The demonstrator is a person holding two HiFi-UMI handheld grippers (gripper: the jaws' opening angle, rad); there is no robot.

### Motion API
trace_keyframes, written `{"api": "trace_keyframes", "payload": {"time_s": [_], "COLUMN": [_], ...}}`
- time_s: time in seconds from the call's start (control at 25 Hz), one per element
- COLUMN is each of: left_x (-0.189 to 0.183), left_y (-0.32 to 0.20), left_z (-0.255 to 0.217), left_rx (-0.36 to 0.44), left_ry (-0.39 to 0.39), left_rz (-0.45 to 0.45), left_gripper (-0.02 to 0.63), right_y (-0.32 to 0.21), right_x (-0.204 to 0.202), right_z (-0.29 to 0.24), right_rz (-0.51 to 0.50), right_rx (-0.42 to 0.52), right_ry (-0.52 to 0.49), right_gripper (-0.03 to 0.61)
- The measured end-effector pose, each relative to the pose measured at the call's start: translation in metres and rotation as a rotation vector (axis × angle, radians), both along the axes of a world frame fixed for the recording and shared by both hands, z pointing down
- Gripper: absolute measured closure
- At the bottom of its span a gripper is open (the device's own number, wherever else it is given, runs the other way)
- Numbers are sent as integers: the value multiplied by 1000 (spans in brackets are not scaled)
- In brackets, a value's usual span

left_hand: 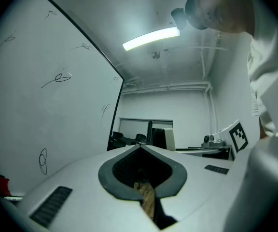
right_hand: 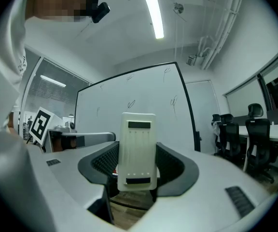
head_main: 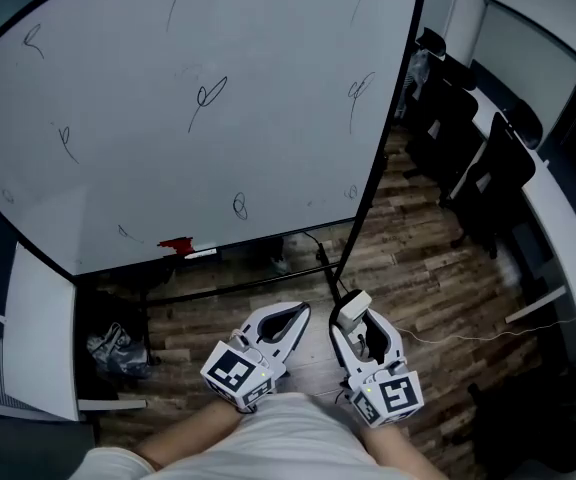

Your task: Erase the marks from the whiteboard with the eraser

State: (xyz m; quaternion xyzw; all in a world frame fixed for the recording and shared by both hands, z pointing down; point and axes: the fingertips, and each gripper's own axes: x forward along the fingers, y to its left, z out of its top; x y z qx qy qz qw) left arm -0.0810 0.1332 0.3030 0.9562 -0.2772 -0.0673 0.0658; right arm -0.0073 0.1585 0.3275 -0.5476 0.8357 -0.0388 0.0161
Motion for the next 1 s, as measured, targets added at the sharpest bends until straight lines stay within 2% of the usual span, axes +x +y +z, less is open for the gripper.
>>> {"api": "trace_keyframes", "payload": {"time_s": [0.12, 0.24, 0.44, 0.6, 0.8, 1.0], "left_x": [-13, -25, -34, -28, -3, 21], "left_y": [-23, -43, -65, -79, -95, -136], "left_z": [-8, -9, 7, 12, 12, 20], "left_rx": [-10, -12, -64, -61, -13, -41], "left_ry": [36, 34, 25, 16, -32, -64], "left_rz": [58, 78, 99, 114, 142, 85], "left_gripper": [607, 607, 607, 607, 607, 607], "right_y": [-26, -44, -62, -77, -107, -150], "right_x": [-19, -38, -50, -46, -28, 9], "right_z": [2, 4, 14, 20, 28, 30], "right_rz": [13, 18, 28, 35, 23, 6], "right_rx": [-14, -19, -55, -70, -83, -86], "right_ry": [-5, 1, 1, -4, -28, -55], "right_gripper": [339, 339, 339, 339, 339, 339]}}
